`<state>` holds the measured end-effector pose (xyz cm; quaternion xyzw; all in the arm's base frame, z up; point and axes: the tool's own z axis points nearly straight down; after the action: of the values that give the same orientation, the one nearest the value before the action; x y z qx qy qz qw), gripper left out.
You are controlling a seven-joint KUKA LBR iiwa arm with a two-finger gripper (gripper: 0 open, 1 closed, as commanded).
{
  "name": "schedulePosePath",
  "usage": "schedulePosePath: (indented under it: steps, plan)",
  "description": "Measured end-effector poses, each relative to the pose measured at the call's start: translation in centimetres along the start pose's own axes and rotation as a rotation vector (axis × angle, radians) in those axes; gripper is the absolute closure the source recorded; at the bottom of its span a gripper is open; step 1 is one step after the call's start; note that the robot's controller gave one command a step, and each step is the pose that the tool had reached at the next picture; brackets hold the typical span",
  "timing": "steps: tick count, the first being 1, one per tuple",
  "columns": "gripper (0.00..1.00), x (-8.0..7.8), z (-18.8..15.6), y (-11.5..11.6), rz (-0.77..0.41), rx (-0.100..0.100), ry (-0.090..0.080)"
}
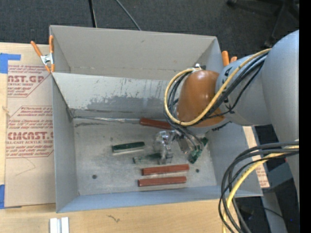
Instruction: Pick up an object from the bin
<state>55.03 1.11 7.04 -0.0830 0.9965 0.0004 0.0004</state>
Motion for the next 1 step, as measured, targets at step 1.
schedulePosePath:
  steps: [1]
  plan:
    - [1.00,-0.02,-8.11,-0.31,0.022,0.002,-0.008]
